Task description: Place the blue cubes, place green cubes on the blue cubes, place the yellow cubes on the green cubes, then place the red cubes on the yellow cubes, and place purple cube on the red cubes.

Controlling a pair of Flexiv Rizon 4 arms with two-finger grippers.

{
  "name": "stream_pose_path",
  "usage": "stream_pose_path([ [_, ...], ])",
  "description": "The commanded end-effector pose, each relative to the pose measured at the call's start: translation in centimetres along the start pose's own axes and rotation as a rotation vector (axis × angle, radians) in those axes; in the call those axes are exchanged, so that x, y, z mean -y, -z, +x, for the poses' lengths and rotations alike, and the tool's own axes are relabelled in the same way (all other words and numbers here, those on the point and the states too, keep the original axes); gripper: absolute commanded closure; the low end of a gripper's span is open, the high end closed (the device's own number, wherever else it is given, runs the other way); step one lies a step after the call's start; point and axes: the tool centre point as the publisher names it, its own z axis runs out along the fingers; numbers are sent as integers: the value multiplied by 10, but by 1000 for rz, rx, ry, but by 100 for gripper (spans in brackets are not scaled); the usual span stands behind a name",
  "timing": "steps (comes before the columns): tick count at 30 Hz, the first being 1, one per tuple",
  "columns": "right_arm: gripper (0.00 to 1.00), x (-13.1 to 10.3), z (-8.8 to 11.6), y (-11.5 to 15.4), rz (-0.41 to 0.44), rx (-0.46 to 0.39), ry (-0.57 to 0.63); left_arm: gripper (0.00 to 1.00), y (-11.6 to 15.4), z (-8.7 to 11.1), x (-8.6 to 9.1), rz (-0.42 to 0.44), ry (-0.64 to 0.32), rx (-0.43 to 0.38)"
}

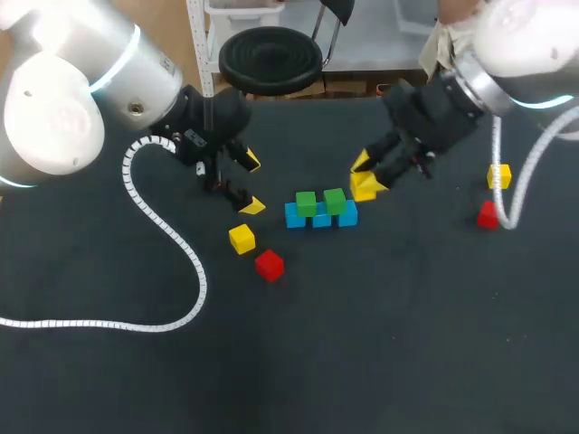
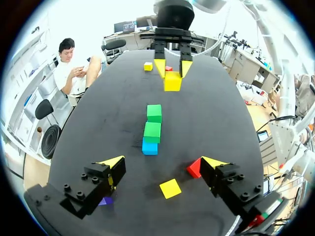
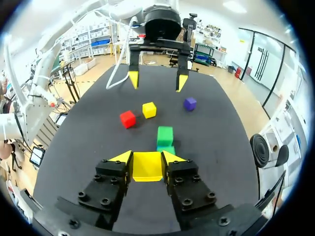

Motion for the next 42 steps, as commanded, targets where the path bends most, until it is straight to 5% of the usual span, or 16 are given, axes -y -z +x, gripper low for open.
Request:
stream_pose_path([
  [1, 100, 18, -4, -6, -42, -10, -2, 0, 0, 1, 0, 0, -2, 2],
  [22, 100, 18, -4, -6, -42, -10, -2, 0, 0, 1, 0, 0, -2, 2],
  [30, 100, 24, -9, -30, 46, 20, -72, 0, 0, 1, 0, 0, -2, 2],
  [42, 100, 39, -23, -42, -4, -28, -55, 0, 0, 1, 0, 0, -2, 2],
])
